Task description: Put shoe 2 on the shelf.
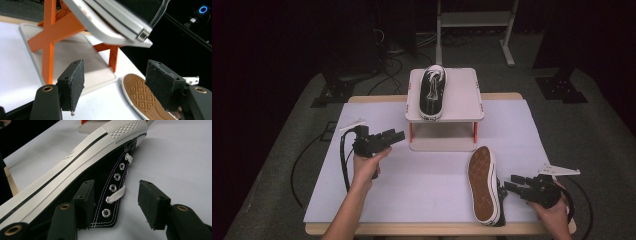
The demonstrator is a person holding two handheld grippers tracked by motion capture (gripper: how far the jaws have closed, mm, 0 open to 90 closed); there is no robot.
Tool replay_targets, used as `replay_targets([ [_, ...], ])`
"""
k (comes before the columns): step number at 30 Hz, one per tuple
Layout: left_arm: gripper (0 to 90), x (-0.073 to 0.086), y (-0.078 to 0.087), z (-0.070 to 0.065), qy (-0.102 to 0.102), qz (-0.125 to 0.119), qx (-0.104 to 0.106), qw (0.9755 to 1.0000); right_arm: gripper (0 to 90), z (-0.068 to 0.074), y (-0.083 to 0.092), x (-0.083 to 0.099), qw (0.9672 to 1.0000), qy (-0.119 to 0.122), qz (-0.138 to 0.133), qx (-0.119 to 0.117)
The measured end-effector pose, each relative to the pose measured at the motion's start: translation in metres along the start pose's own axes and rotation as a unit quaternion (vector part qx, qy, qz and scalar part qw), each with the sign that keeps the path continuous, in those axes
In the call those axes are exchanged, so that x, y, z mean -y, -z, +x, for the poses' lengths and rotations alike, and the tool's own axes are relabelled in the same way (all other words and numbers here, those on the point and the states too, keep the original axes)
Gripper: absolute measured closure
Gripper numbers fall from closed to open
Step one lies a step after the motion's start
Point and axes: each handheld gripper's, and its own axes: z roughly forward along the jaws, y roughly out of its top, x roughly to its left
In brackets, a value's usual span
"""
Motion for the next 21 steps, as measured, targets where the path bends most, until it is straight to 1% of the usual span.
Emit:
replay_targets([
  [1, 30.5, 0.002, 0.001, 0.0, -0.003, 0.003, -0.004, 1.0, 47.1, 0.0, 0.0, 0.0, 1.0, -0.001, -0.001, -0.001],
  [3, 30.1, 0.008, 0.005, 0.002, -0.009, 0.006, -0.004, 0.9999, 48.5, 0.0, 0.0, -0.001, 0.9999, -0.005, -0.005, -0.008],
  [5, 29.8, 0.012, 0.007, 0.002, -0.009, 0.005, -0.005, 0.9999, 50.3, 0.001, 0.001, -0.002, 0.9998, -0.006, -0.01, -0.013],
  [7, 29.6, 0.013, 0.009, 0.002, -0.012, 0.008, -0.005, 0.9999, 53.9, 0.002, 0.0, -0.005, 0.9997, -0.01, -0.011, -0.017],
  [9, 29.4, 0.019, 0.013, 0.003, -0.01, 0.004, -0.001, 0.9999, 56.0, 0.003, -0.001, -0.007, 0.9997, -0.011, -0.007, -0.023],
  [12, 28.9, 0.025, 0.017, 0.003, -0.022, 0.007, -0.005, 0.9997, 57.0, 0.003, -0.003, -0.007, 0.9996, -0.011, -0.004, -0.025],
  [16, 28.6, 0.031, 0.02, 0.004, -0.022, 0.006, -0.004, 0.9997, 56.9, 0.007, -0.002, -0.01, 0.9994, -0.005, -0.011, -0.031],
  [17, 28.4, 0.036, 0.022, 0.007, -0.023, 0.006, -0.003, 0.9997, 56.9, 0.008, -0.002, -0.01, 0.9995, -0.003, -0.011, -0.031],
  [20, 28.3, 0.042, 0.025, 0.008, -0.023, 0.007, -0.005, 0.9997, 56.8, 0.011, -0.002, -0.014, 0.9993, 0.001, -0.017, -0.034],
  [21, 28.2, 0.043, 0.026, 0.008, -0.025, 0.009, -0.005, 0.9996, 56.9, 0.013, -0.002, -0.017, 0.9992, 0.007, -0.021, -0.033],
])
